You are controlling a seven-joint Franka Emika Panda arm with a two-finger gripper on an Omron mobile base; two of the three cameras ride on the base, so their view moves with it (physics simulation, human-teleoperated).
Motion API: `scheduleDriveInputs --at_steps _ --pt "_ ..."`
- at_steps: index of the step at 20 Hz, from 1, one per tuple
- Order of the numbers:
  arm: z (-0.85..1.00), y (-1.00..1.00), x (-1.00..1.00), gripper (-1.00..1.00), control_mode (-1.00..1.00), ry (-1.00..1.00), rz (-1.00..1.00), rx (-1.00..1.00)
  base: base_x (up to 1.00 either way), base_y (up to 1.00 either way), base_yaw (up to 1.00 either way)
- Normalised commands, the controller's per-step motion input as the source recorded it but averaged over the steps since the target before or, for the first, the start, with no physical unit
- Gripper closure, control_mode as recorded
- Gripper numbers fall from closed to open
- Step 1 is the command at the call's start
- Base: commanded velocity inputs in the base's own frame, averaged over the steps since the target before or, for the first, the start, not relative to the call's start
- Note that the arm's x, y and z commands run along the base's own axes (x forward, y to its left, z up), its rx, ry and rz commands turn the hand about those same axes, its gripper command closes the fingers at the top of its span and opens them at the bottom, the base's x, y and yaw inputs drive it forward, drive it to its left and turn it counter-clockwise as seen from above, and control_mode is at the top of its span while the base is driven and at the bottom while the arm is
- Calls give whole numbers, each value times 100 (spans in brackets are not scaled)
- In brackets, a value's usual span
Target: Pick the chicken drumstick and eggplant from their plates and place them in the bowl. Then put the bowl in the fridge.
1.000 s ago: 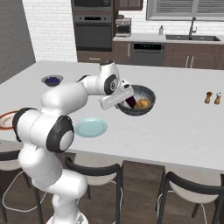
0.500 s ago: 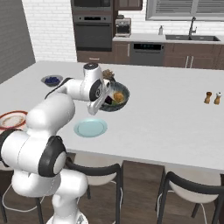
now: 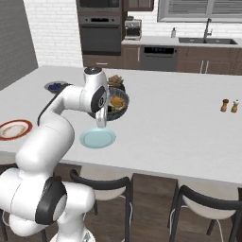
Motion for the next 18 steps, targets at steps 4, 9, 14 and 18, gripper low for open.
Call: scheduleDriveInputs --at_steps 4,9,14,18 --pt "14 21 -28 100 -100 0 -1 -20 0 0 0" --pt "8 -4 -2 100 -100 5 -23 -4 0 0 0" --pt "14 -32 0 100 -100 11 -13 9 0 0 0" --pt "1 -3 0 100 -100 5 0 1 0 0 0"
